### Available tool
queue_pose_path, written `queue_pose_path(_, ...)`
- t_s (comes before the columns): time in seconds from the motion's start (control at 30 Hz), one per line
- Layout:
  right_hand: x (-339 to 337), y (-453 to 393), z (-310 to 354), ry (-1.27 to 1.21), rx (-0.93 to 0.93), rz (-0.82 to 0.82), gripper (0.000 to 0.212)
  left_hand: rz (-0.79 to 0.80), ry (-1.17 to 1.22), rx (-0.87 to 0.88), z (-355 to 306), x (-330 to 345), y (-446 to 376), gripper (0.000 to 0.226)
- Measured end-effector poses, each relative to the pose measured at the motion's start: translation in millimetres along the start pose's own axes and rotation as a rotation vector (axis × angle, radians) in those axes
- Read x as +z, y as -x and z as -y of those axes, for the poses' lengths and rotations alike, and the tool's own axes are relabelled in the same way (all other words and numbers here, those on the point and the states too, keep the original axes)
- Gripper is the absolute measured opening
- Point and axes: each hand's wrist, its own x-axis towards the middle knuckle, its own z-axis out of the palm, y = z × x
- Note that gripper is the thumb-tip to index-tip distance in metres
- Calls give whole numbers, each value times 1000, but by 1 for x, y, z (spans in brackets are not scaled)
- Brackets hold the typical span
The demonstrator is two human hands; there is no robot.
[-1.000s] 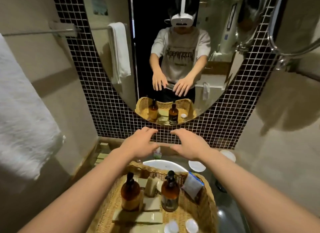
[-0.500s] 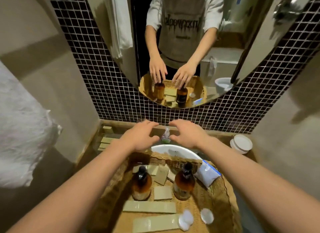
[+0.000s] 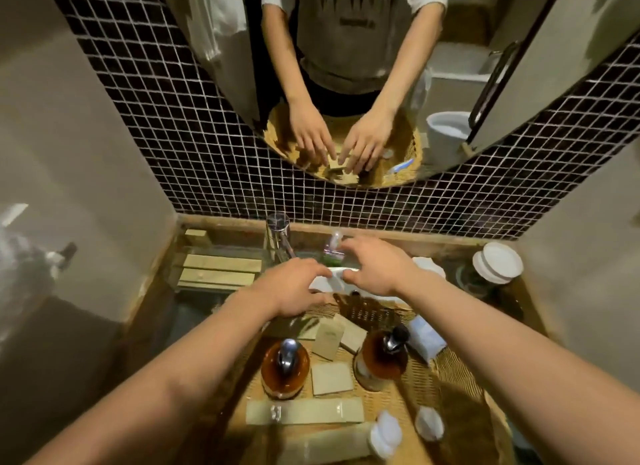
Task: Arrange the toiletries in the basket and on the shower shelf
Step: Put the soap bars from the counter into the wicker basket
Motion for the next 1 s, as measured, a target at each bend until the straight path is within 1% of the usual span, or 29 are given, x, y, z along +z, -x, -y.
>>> queue_pose_path(0.13, 18, -6, -23, -35, 32, 34, 58, 175, 12, 20, 5, 31, -22, 42)
queue_pose_path(0.23, 32, -6, -34, -48, 43, 74, 58, 276, -38, 44, 7, 50, -30, 38)
queue_pose_path(0.4, 47, -9, -38, -77, 40, 113, 57, 271, -207, 140, 4, 64, -35, 36)
queue_pose_path(0.5, 51, -11, -36, -103, 43, 123, 57, 301, -183, 144, 1, 64, -37, 12)
queue_pose_path(0.57, 50, -11, -35, -144, 53, 140, 53, 282, -104, 127, 1, 61, -39, 10)
queue_pose_path(0.7, 48, -10, -33, -277, 83, 158, 32, 153, 20, 87, 6, 48, -46, 17)
queue_pose_path(0.8, 44, -8, -30, -353, 97, 151, 27, 74, 86, 48, 9, 42, -49, 14)
queue_pose_path(0.9, 39, -6, -27, -363, 96, 176, 21, 19, 122, 25, 9, 42, -49, 12)
queue_pose_path(1.0, 39, -4, -28, -355, 107, 158, 17, 23, 118, 32, 7, 45, -50, 20)
